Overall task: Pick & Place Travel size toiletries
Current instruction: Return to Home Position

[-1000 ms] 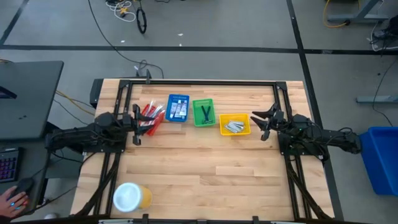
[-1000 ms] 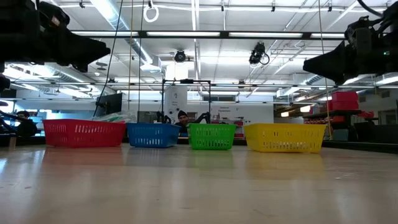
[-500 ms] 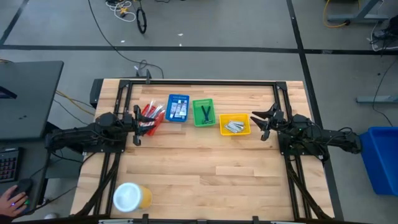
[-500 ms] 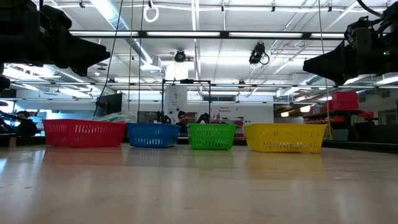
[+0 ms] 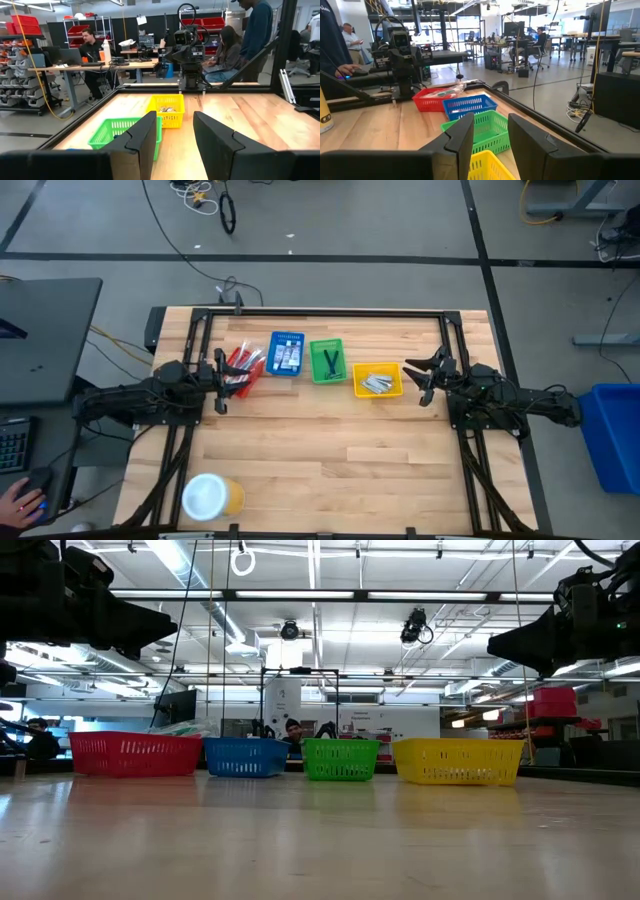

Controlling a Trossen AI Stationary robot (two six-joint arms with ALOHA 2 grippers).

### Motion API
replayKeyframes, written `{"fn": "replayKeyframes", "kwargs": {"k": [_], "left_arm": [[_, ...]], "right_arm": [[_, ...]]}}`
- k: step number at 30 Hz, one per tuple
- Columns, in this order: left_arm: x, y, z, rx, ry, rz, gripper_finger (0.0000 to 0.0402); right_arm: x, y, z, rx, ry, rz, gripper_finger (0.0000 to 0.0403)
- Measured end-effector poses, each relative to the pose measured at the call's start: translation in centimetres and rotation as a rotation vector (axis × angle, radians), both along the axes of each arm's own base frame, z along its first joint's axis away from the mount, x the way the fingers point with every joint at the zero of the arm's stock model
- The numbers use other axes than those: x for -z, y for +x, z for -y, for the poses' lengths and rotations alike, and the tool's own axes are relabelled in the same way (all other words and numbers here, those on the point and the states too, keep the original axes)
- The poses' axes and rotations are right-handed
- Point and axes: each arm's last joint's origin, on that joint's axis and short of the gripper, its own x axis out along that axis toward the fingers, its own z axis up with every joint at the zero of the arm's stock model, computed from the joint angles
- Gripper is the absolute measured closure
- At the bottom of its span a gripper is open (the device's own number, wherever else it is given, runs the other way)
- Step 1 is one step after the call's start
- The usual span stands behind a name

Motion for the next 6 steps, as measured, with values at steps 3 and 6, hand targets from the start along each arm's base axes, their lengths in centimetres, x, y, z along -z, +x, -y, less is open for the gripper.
{"fn": "replayKeyframes", "kwargs": {"k": [3,6], "left_arm": [[0.0,0.0,0.0,-0.001,0.008,-0.001,0.0262],[0.01,0.0,0.0,-0.001,0.002,-0.001,0.0262]], "right_arm": [[0.0,0.0,0.0,0.0,0.0,0.0,0.0272],[0.0,0.0,0.0,0.0,0.0,0.0,0.0273]]}}
